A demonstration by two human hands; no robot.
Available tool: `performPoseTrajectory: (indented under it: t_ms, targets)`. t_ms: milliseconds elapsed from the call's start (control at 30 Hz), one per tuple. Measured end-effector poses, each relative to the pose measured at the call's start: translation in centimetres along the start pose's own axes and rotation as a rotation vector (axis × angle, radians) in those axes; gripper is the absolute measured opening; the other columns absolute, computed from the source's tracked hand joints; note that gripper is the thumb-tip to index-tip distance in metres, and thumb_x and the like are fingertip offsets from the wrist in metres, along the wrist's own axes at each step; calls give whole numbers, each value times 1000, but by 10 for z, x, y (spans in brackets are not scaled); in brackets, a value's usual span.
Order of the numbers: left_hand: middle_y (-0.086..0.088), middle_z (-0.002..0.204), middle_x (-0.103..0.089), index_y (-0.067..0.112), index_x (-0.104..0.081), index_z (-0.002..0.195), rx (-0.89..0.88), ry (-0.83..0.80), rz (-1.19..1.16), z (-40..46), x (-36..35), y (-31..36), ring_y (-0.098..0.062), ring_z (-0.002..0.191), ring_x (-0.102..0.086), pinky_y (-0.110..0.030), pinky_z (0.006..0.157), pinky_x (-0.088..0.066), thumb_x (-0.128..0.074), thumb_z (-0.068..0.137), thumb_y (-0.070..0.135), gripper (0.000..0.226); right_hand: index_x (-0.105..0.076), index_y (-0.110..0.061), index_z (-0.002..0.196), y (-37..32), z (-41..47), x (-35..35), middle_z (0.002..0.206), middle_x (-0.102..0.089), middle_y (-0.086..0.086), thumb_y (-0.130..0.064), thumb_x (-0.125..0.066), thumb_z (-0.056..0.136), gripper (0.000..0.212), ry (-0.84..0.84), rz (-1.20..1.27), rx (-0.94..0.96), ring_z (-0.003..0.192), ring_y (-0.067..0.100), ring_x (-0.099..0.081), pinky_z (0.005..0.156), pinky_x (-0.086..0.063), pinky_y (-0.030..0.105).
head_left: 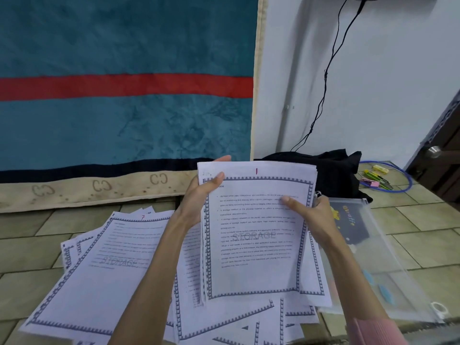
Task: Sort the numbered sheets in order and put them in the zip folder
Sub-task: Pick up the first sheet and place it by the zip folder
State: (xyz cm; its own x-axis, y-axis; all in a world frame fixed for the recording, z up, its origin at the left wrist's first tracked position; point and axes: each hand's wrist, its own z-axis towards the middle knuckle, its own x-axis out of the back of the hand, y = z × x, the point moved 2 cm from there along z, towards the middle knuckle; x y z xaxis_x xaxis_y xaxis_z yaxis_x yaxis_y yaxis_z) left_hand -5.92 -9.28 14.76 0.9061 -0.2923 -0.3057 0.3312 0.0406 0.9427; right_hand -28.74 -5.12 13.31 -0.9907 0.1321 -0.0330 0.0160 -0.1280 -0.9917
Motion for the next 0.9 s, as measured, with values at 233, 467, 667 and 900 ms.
performPoseTrajectory:
  t_ms: [233, 467, 667, 900]
  targets:
    - [7, 87, -75, 22, -66, 93, -21, 30, 297, -2, 3, 15, -12, 87, -70, -32, 79, -57, -51, 93, 21, 15, -70, -14, 80, -15, 9, -2, 74, -75, -6, -10, -74, 74, 8, 12, -31, 109, 70, 12, -72, 59, -55, 19]
    - [6, 91, -74, 25, -67, 92, -104, 210, 384, -14, 18, -7, -13, 90, -70, -33, 79, -56, -68, 76, 35, 18, -69, -17, 84, 1, 5, -7, 75, -74, -13, -8, -77, 71, 18, -61, -119, 69, 71, 7, -71, 58, -52, 14]
    - [18, 68, -71, 30, -65, 73, -179, 376, 427, -14, 5, -8, 5, 69, -66, -18, 68, -56, -70, 81, 28, 10, -68, -18, 79, 2, 8, -10, 71, -73, -17, -6, -77, 73, 16, 36, -77, 108, 69, 2, -70, 58, -52, 13]
    - [21, 90, -67, 37, -63, 89, -65, 330, 413, -13, 16, -46, 0, 95, -62, -19, 79, -49, -69, 75, 39, 15, -68, -16, 77, 25, 3, -13, 61, -71, -10, -7, -77, 74, 13, 33, -133, -2, 51, 2, -63, 47, -45, 13]
